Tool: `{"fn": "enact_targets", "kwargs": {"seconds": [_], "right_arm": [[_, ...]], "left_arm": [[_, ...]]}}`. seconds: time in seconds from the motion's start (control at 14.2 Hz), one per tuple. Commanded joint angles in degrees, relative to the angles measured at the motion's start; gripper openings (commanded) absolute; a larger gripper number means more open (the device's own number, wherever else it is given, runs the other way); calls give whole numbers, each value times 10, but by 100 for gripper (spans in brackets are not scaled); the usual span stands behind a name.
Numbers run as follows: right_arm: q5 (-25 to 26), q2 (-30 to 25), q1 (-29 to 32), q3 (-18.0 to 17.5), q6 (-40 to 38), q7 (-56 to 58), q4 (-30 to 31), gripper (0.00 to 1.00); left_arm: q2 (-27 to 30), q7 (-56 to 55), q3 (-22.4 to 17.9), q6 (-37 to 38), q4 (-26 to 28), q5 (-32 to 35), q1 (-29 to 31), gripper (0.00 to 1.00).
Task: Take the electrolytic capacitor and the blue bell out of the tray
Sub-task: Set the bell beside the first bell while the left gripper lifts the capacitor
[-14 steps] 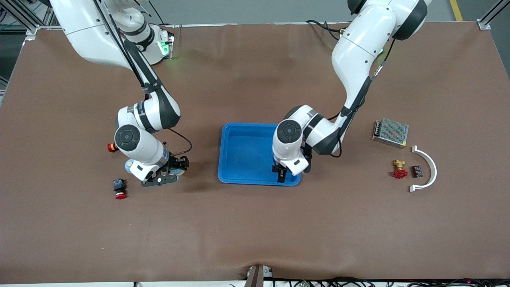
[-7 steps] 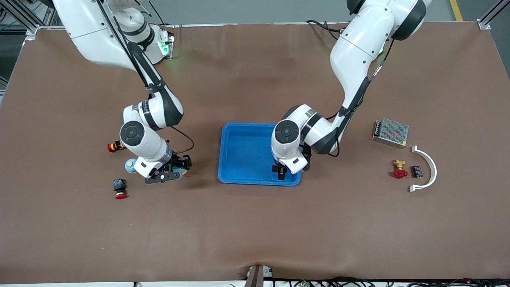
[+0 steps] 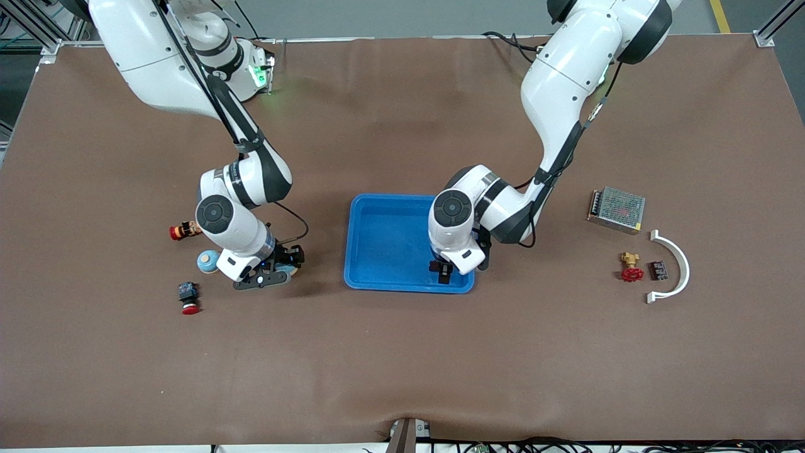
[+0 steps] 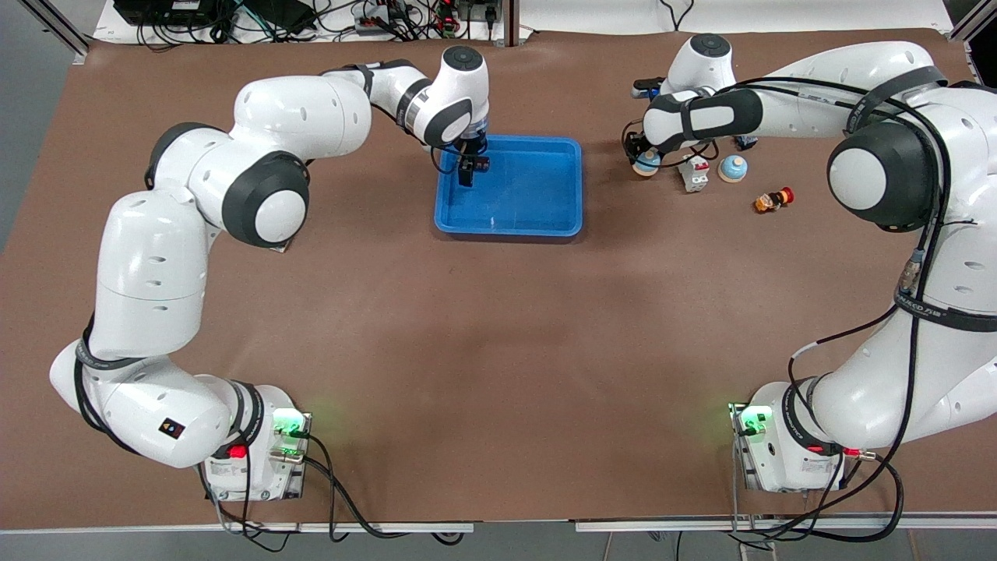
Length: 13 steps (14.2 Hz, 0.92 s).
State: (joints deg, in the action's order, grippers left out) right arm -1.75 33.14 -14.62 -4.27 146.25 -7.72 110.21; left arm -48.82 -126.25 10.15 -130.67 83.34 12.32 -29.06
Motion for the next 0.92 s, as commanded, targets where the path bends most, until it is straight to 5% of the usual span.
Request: {"fn": "enact_targets", "kwargs": {"seconds": [0.0,0.07,0.28,0.56,0.7,0.77,0.84], "right_arm": [[-1,3,0,-1,14,8,4,52],[-1,7,0,-1,15,11,4,52],[-1,9,0,-1,16,13,4,54],[-1,11,0,-1,16,13,4,57],[-1,11,1,-1,15,13,1,69],[-1,11,1,-1,15,13,1,91],[-1,11,2,-1,14,12,0,100]], "left_arm": [[0,-18,-2,5,-7,9,-6,76],[0,-18,-1,5,-7,8,-7,67],[0,-16,-1,5,-7,9,-6,6],[2,-12,-1,5,-6,10,-6,0],[6,-11,-1,9,-6,10,-6,0],[8,-10,-1,17,-8,11,-4,0],[14,-5,-1,24,-8,12,-2,0]]}}
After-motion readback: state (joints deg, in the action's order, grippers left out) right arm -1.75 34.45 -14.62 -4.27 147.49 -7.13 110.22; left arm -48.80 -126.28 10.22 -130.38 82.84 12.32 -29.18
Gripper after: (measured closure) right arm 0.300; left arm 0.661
